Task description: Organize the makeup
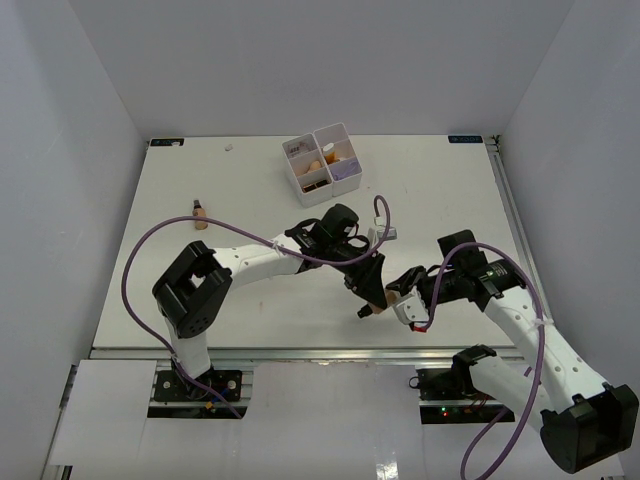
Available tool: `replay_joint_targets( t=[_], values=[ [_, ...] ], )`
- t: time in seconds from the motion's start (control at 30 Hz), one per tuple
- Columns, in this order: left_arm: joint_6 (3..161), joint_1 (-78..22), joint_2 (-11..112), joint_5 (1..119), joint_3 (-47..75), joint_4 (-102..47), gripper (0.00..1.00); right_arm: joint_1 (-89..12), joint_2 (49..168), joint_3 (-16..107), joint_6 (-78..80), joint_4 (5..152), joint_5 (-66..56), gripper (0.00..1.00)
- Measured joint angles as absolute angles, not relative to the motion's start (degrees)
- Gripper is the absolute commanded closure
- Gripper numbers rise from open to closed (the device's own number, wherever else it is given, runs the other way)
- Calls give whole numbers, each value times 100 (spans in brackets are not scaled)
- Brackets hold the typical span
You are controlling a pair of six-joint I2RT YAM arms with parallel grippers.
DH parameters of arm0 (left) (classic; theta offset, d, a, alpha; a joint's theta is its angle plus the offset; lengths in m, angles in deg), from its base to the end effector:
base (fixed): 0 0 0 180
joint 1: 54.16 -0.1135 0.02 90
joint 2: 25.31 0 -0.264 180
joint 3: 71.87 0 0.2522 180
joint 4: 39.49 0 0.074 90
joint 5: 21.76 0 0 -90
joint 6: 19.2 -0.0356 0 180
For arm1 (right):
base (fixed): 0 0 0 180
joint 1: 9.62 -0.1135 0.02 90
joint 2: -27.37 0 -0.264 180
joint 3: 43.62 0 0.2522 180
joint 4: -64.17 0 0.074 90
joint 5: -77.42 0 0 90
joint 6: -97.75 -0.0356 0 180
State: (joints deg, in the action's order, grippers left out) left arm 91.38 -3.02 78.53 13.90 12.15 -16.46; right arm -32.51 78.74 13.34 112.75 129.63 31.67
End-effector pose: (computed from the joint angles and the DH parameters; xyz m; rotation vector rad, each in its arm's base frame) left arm 0.2221 -0.3217 0.2199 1.1959 2.2582 -1.6747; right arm 0.1342 0.0836 0.2582 -2.1216 0.7642 0.2910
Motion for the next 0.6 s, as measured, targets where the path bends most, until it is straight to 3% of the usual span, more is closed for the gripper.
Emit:
replay_joint_targets(
  t=[0.13, 0.27, 0.47, 0.6],
  values=[
    [9133, -296, 7853, 1496, 1274, -1579, 33, -3264, 7873, 1333, 11213, 12949, 3151, 81],
    [9070, -291, 7767, 1910, 1456, -1623, 24, -3264, 7821, 1260, 11093, 12961, 3165, 84],
    [8954, -279, 7230, 2846, 1455, -1629, 23, -3242, 7561, 1128, 10855, 12826, 3119, 90],
    [8974, -346, 6274, 3971, 1047, -2075, 29, -3273, 7341, 927, 10343, 12785, 3214, 92]
  ],
)
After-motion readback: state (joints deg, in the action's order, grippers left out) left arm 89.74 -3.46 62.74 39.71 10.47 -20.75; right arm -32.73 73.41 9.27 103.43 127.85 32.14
